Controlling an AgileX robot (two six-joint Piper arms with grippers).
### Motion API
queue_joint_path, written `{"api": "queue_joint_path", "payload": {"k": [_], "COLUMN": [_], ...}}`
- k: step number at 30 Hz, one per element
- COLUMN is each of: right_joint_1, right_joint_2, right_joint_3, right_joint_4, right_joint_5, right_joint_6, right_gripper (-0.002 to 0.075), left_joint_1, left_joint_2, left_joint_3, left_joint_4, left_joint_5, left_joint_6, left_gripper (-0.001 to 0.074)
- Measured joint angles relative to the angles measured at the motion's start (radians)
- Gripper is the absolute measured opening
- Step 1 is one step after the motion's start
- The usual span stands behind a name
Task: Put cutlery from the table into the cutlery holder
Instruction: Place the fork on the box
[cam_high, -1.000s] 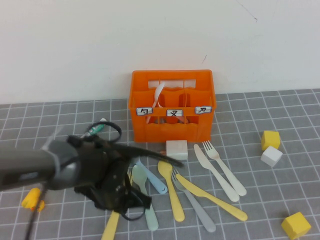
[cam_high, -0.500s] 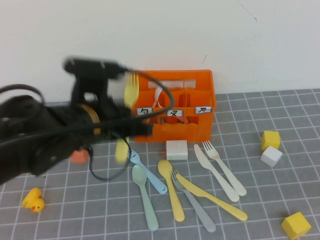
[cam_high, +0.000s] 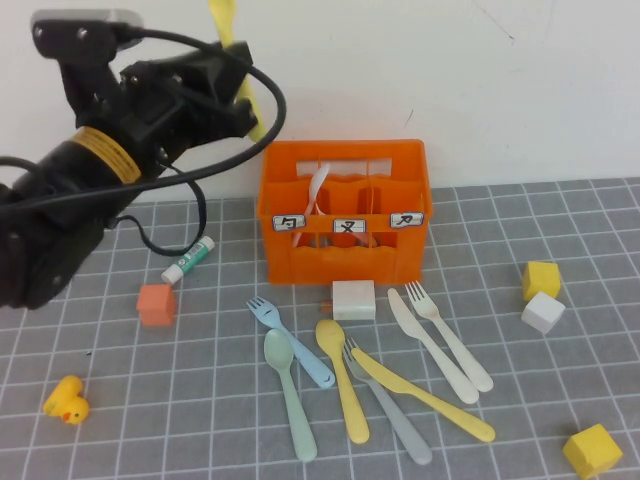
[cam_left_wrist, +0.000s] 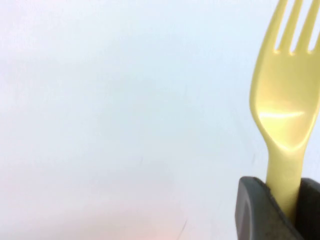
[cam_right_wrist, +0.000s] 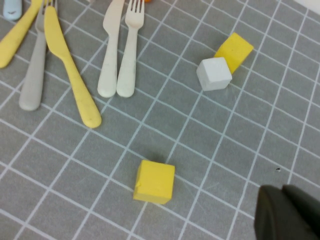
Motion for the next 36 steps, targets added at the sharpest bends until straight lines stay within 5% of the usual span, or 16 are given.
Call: {"api": "queue_joint_path", "payload": {"k": [12, 24, 36], "right_joint_1": [0.0, 0.0, 0.0], "right_joint_2": [0.0, 0.0, 0.0], "right_joint_3": [0.0, 0.0, 0.0], "right_joint_4": [0.0, 0.0, 0.0], "right_joint_5": [0.013, 0.052, 0.074], "right_joint_6": [0.0, 0.0, 0.0], "right_gripper": [-0.0001, -0.0001, -0.0001], "left_joint_1": [0.006, -0.108, -0.115], "left_joint_2": [0.275, 0.429, 0.535], "left_joint_3": [0.0, -0.112, -0.117], "left_joint_4": [-0.074, -0.102, -0.184], "left_joint_5": [-0.386, -0.417, -0.418], "left_joint_6": [-0.001, 0.201, 0.281], "left_gripper": [0.0115, 0.0115, 0.0115]}}
